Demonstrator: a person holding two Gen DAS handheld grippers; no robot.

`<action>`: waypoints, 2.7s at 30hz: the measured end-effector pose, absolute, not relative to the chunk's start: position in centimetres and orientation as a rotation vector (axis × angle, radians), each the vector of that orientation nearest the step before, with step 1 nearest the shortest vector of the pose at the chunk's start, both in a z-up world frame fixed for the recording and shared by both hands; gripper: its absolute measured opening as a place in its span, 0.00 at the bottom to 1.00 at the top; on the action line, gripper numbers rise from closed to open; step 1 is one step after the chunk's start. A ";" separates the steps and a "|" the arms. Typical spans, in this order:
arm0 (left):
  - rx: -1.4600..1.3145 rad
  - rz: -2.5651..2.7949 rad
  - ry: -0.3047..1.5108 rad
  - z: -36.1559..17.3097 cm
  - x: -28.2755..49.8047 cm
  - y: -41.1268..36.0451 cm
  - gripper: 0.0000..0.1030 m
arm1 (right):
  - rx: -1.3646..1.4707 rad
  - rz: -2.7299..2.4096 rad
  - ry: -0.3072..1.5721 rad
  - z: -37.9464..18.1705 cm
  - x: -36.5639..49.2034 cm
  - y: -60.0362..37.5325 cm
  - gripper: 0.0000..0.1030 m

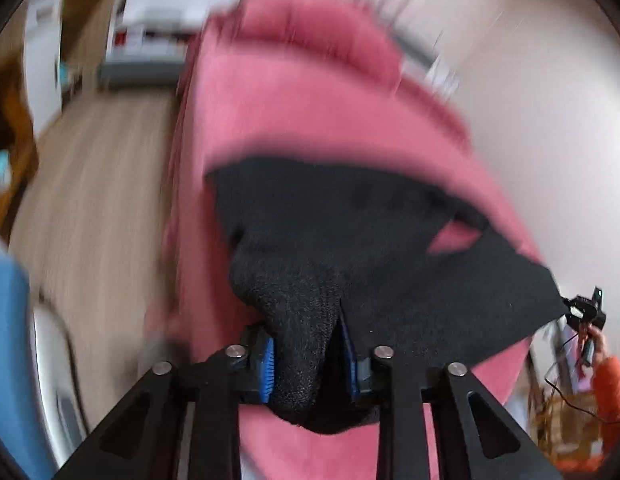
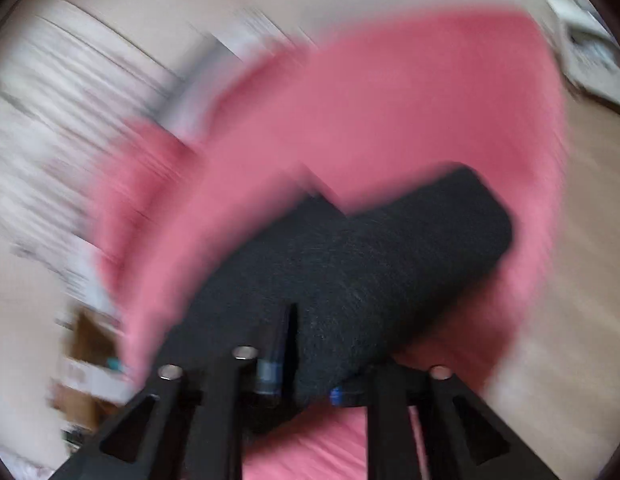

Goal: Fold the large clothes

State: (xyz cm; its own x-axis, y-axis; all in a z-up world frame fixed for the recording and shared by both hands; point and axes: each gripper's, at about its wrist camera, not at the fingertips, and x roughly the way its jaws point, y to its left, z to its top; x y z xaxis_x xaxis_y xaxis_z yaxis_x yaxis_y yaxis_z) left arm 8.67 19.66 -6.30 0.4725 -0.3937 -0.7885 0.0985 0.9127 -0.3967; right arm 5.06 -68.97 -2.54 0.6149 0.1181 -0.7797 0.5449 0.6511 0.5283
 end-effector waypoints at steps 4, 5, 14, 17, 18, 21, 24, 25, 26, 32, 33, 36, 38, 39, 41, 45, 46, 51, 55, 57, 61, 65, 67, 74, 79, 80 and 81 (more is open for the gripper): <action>-0.257 -0.288 1.064 -8.5 6.6 18.8 0.39 | 0.912 -0.438 1.125 -12.2 2.4 -68.8 0.35; -0.266 -0.288 1.044 -7.8 6.4 19.2 0.44 | 0.995 -0.433 1.093 -13.1 1.3 -69.1 0.37; -0.264 -0.113 0.912 -1.7 6.0 24.3 0.46 | 0.905 -0.577 0.885 -6.9 -1.5 -73.3 0.44; -0.248 -0.167 0.875 -1.7 7.3 20.7 0.46 | 0.866 -0.548 0.850 -5.4 1.3 -75.0 0.46; -0.243 -0.192 0.876 -1.9 7.8 19.4 0.48 | 0.877 -0.526 0.852 -5.5 2.8 -75.0 0.46; -0.180 -0.296 0.890 -3.2 9.9 13.1 0.49 | 0.870 -0.479 0.888 -7.5 7.4 -75.0 0.46; -0.094 -0.382 0.889 -4.8 11.4 7.3 0.50 | 0.839 -0.433 0.940 -9.3 12.1 -74.8 0.46; -0.075 -0.399 0.892 -5.3 11.8 5.9 0.50 | 0.825 -0.423 0.950 -9.9 13.1 -74.9 0.46; -0.056 -0.412 0.894 -5.8 12.2 4.7 0.50 | 0.808 -0.417 0.958 -10.4 14.5 -75.1 0.46; 0.021 -0.380 0.958 -10.6 14.4 3.0 0.50 | 0.676 -0.267 1.092 -13.5 18.6 -73.8 0.50; 0.009 -0.376 0.962 -10.9 14.5 3.1 0.50 | 0.593 -0.206 1.087 -13.2 18.9 -72.2 0.50; -0.021 -0.370 0.954 -11.5 14.4 3.1 0.52 | 0.406 -0.216 1.135 -12.9 19.0 -68.7 0.25; -0.010 -0.373 0.952 -11.3 14.3 2.9 0.57 | 0.464 -0.234 1.115 -12.0 18.2 -68.8 0.07; 0.000 -0.376 0.953 -11.2 14.1 2.7 0.60 | 0.491 -0.238 1.092 -11.4 17.7 -69.2 0.06; 0.008 -0.377 0.951 -11.0 14.4 2.5 0.60 | 0.471 -0.286 1.010 -9.2 16.6 -69.9 0.05; -0.021 -0.361 0.940 -10.8 14.4 3.2 0.60 | 0.434 -0.510 0.735 -2.5 13.6 -73.3 0.00; -0.026 -0.360 0.944 -10.8 14.4 3.3 0.60 | 0.440 -0.557 0.683 -1.4 12.9 -74.4 0.00; 0.003 -0.357 0.944 -11.4 14.3 2.9 0.64 | 0.725 -0.408 0.774 -4.5 13.0 -79.1 0.34; 0.023 -0.350 0.941 -11.8 14.3 2.3 0.64 | 0.723 -0.325 0.966 -10.0 15.2 -76.8 0.41; 0.023 -0.345 0.946 -11.6 14.2 2.4 0.64 | 0.713 -0.317 0.997 -11.5 16.1 -75.5 0.41; 0.009 -0.341 0.958 -11.4 14.2 2.5 0.64 | 0.752 -0.174 1.037 -13.6 18.5 -72.6 0.66; 0.000 -0.337 0.954 -11.5 14.1 2.5 0.65 | 0.297 -0.170 1.193 -12.5 19.3 -65.8 0.41; 0.006 -0.334 0.950 -11.5 13.9 2.4 0.69 | 0.284 -0.225 1.193 -11.9 18.6 -64.9 0.11; -0.045 -0.339 0.943 -10.7 13.8 3.1 0.70 | 0.230 -0.392 0.881 -3.7 14.3 -64.8 0.05; -0.041 -0.315 0.941 -10.8 13.9 3.3 0.70 | 0.209 -0.614 0.701 1.2 13.6 -69.9 0.03; -0.025 -0.306 0.942 -11.0 14.0 3.1 0.70 | 0.223 -0.664 0.715 0.5 14.2 -71.5 0.06; -0.011 -0.299 0.944 -11.1 14.0 2.9 0.70 | 0.252 -0.669 0.750 -0.6 14.7 -72.6 0.11</action>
State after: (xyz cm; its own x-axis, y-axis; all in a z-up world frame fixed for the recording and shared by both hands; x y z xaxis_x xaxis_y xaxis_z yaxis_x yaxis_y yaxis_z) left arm 13.99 2.88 -11.15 0.5488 -0.2573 -0.7954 0.2477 0.9588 -0.1393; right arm 14.71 -72.65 -0.61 0.5385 -0.4690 -0.7000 0.6415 0.7668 -0.0203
